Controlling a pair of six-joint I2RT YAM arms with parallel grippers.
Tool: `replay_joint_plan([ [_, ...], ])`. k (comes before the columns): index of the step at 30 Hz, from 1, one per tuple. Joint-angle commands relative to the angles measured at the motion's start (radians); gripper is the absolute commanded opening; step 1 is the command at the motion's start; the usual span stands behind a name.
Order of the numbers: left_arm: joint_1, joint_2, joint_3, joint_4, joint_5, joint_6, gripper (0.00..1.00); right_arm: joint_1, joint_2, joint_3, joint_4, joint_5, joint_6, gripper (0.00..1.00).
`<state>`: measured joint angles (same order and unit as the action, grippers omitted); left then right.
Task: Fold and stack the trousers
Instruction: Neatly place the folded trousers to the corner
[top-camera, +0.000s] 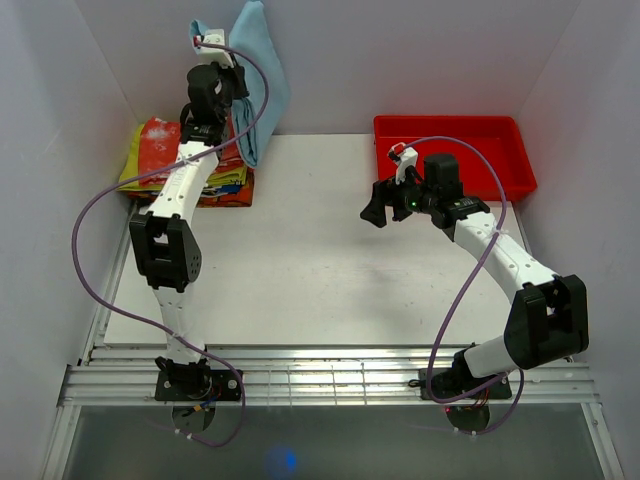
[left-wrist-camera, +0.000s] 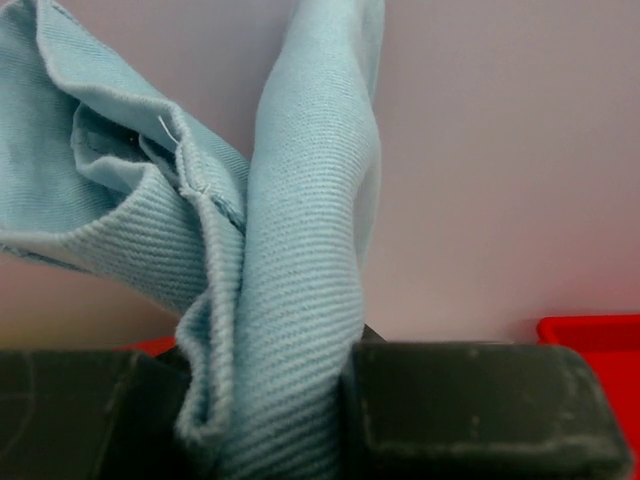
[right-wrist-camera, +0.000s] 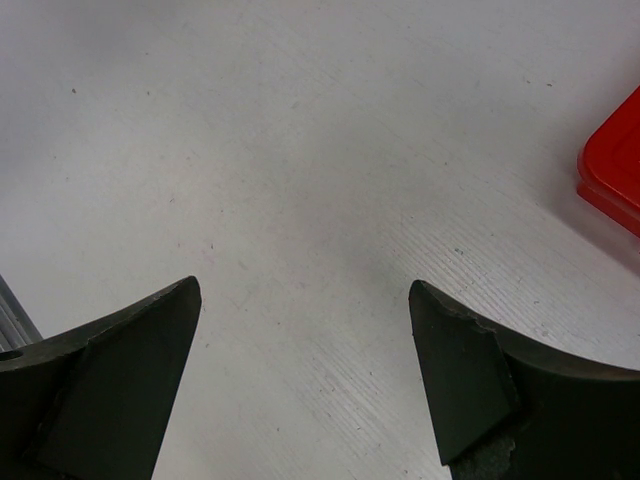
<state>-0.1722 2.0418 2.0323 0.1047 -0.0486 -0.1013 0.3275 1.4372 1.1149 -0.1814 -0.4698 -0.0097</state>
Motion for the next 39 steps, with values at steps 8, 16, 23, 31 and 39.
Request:
replay_joint_plan([
  [8,0.163,-0.173,-0.118,0.217,-0.066,-0.087,0.0,-0.004,0.014,0.01,0.013,-0.02,-0.006,0.9],
  [16,0.356,-0.218,-0.322,0.312,-0.154,-0.13,0.0,-0.004,0.028,0.01,0.008,-0.021,-0.007,0.9],
  [23,0.468,-0.189,-0.591,0.43,-0.204,-0.124,0.0,-0.004,0.049,0.016,-0.006,-0.029,-0.009,0.9],
  [31,0.545,-0.008,-0.633,0.423,-0.08,-0.163,0.23,-0.004,0.065,0.025,-0.027,-0.029,-0.015,0.9],
  [39,0.547,0.001,-0.603,0.36,0.109,-0.216,0.61,-0.002,0.068,0.039,-0.038,-0.026,-0.015,0.9],
])
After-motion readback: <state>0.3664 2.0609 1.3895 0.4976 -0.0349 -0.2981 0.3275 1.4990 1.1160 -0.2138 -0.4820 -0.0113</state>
